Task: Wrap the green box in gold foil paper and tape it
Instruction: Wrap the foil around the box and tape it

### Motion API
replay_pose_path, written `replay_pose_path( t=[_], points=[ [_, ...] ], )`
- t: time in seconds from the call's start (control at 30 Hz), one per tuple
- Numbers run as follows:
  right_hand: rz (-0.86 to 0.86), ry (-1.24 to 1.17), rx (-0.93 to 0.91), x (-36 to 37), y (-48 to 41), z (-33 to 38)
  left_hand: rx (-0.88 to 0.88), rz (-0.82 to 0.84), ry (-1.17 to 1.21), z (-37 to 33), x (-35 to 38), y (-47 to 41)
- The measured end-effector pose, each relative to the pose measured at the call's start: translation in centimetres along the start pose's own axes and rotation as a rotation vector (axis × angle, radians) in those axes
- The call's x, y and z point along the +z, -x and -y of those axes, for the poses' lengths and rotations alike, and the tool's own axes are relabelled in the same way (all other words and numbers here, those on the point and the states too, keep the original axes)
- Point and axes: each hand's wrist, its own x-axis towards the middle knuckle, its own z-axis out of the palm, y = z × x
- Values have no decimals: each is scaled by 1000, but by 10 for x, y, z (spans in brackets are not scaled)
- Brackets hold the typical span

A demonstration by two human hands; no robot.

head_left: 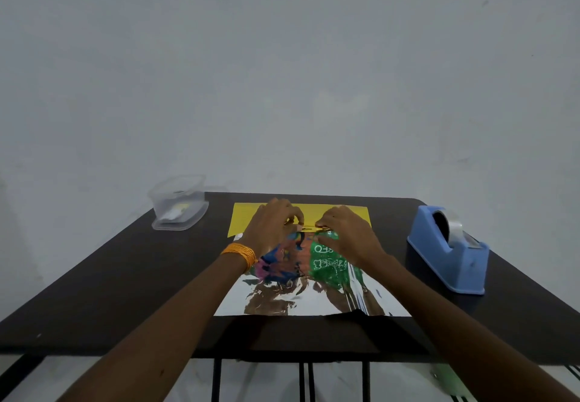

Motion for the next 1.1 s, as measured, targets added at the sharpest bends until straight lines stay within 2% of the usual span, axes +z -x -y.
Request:
replay_pose_path(
  t=[0.23, 0.37, 0.53, 0.6, 0.7, 0.8, 1.1],
  points=[
    [-30, 75, -36, -14, 18, -32, 24, 32, 44, 6, 1, -2],
    [42, 106, -10, -23, 26, -39, 24, 65, 22, 7, 0, -3],
    [-145, 16, 119, -37, 18, -32, 9, 57, 9, 7, 2, -4],
    [-100, -47, 147, -37, 3, -27, 3, 55, 4, 6, 2, -3],
    [72, -154, 110, -31, -20, -14, 13, 42, -11, 5, 2, -1],
    [145, -135, 59, -19, -32, -3, 5, 34, -14, 3, 3, -2],
    [102, -165, 51, -4, -30, -6, -14, 0, -52, -1, 8, 0]
  ],
)
